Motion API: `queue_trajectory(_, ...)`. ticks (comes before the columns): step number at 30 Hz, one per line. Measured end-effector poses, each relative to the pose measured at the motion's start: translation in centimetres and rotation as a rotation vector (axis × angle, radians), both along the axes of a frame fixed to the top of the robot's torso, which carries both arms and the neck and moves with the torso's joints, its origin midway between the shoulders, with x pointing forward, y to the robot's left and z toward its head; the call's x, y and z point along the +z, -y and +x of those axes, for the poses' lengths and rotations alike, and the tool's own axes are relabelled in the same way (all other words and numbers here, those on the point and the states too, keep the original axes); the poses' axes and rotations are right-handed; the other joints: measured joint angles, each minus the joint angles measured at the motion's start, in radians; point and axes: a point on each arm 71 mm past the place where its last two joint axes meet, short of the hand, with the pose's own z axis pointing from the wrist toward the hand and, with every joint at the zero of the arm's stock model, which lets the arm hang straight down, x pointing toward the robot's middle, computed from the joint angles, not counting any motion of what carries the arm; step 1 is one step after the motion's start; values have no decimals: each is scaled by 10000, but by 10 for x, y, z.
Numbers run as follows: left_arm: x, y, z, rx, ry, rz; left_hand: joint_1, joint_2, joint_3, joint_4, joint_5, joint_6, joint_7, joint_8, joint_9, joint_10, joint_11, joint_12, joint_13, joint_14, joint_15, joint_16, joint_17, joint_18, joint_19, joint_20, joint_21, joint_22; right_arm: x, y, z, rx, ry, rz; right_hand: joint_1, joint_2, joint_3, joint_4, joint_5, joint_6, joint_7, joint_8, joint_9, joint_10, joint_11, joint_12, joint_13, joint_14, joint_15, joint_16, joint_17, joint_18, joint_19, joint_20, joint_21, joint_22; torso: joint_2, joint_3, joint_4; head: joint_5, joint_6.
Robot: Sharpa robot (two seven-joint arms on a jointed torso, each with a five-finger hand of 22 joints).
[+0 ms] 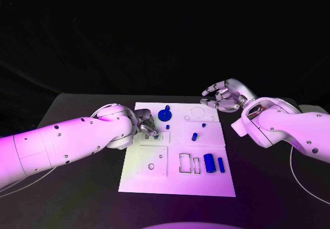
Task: Assemble the parts on the task board
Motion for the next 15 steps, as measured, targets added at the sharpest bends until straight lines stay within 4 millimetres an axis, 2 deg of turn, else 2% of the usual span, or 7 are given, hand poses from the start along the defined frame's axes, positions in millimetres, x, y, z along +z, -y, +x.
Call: queue_trajectory(15, -1, -3, -2, -87, -115, 131, 4, 3, 1, -1, -1, 2, 0, -10, 1, -1, 1, 0, -2, 0, 0, 0, -1, 0, 0, 0, 0, -2, 0, 0, 0, -3, -1, 4, 0, 0, 0, 0, 0, 0, 0, 9, -2, 0, 0, 0, -1, 3, -3, 0, 2, 0, 0, 0, 0, -1, 8, -3, -6, -14, -37)
